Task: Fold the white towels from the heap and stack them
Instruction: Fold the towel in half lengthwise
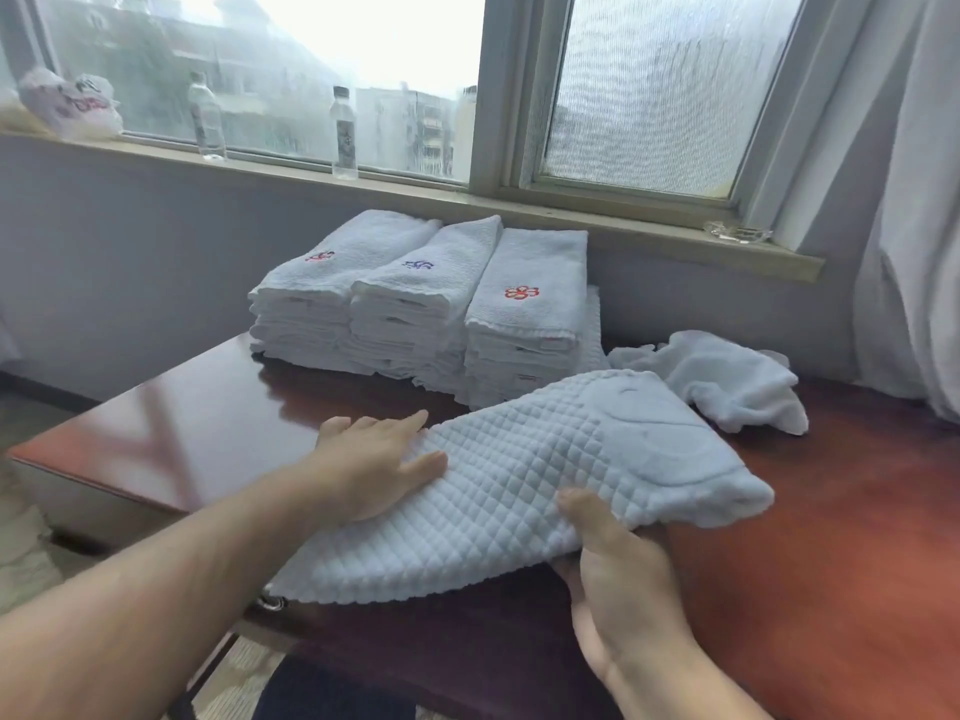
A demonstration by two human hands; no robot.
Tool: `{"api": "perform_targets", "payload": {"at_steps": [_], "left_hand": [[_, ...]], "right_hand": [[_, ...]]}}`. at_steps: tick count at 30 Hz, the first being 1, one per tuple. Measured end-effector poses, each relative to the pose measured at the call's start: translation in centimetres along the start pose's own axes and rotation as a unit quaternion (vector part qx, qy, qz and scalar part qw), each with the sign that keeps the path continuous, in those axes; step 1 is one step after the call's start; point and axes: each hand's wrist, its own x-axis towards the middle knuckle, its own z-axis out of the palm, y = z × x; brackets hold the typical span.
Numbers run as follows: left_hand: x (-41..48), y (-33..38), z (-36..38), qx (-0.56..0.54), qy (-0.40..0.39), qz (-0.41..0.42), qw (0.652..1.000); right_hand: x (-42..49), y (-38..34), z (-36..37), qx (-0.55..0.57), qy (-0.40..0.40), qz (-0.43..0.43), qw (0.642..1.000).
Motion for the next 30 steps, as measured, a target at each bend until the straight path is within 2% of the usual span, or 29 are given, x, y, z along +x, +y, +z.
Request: {"api": "perform_targets", "payload": {"at_steps": [7, 10, 15, 17, 20, 22, 25, 30], "left_hand": [[1.8, -0.4, -0.1, -0.148, -0.055, -0.006, 0.987], [2.4, -0.1, -0.2, -0.175, -0.064, 0.009, 0.982], [2.9, -0.7, -0.4, -0.236, -0.086, 0.042, 0.967], [2.9, -1.1, -0.4, -0.327, -0.085, 0.076, 0.938], [2.7, -1.6, -0.7, -0.468, -0.087, 0.126, 0.87], [2.8, -2.0, -1.4, -0.491, -0.064, 0.146, 0.856], [3.2, -3.0, -3.1, -0.498, -0.004, 0.148, 0.854], [3.9, -6.6, -7.1, -0.516, 0.095, 0.095, 0.846]], "right_hand": [[3.9, -2.6, -2.8, -0.04, -0.039, -0.046, 0.997], [5.5, -3.3, -3.8, -0.039, -0.065, -0.038, 0.996], [8.2, -5.4, -3.4, -0.083, -0.131, -0.093, 0.984], [9.4, -6.5, -2.8, -0.09, -0.151, -0.096, 0.98], [11.4, -8.4, -1.1, -0.117, -0.177, -0.09, 0.973], [13.1, -9.2, 0.7, -0.127, -0.182, -0.087, 0.971], [16.1, -10.3, 4.1, -0.108, -0.194, -0.081, 0.972], [21.2, -11.0, 11.2, -0.099, -0.238, -0.059, 0.964]]}}
